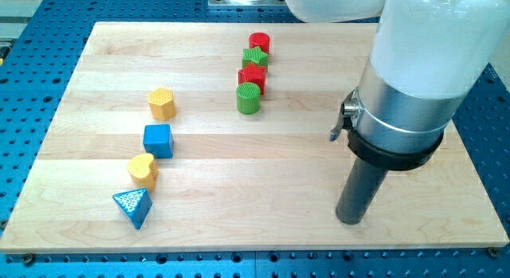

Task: Make a group of red and green blocks

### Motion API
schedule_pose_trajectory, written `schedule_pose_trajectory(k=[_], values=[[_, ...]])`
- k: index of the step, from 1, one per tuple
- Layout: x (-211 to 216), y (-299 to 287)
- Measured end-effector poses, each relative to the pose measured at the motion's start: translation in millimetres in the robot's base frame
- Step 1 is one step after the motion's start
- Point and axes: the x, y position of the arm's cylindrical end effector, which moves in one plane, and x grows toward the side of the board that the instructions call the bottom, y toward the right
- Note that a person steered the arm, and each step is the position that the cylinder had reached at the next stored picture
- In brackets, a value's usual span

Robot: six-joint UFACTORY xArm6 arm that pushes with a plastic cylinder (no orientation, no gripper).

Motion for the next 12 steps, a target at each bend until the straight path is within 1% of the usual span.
schedule_pose_trajectory(k=[7,8,9,10,11,12], values=[[-4.8,-3.6],[-33.8,-32.5],[-69.9,-101.2],[-88.8,-142.7],[-141.0,-120.5],[-184.2,-101.2]])
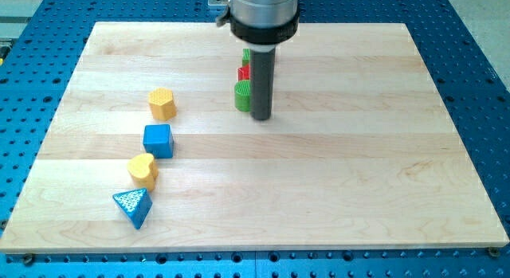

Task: Make a group of red and green blocks

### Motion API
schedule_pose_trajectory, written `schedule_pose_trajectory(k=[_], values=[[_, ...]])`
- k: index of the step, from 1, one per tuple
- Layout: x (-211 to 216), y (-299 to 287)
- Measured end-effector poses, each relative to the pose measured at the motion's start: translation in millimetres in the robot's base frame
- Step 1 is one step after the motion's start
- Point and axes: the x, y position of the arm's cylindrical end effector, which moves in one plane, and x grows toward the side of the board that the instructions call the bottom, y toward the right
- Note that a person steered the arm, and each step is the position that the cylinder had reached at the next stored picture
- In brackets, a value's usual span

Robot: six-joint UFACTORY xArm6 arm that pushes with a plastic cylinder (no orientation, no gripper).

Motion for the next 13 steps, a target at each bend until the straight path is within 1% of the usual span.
schedule_pose_trajectory(k=[1,3,4,5,6,7,8,9,10,11,12,13], values=[[-41.9,0.7],[2.9,-7.2],[-13.1,-37.8],[-54.2,-22.6],[-39.7,-13.1],[-14.8,-22.6],[-16.8,-77.4],[-50.8,-80.8],[-65.0,-106.9],[-89.1,-124.1],[-96.4,-108.6],[-82.6,-120.9]])
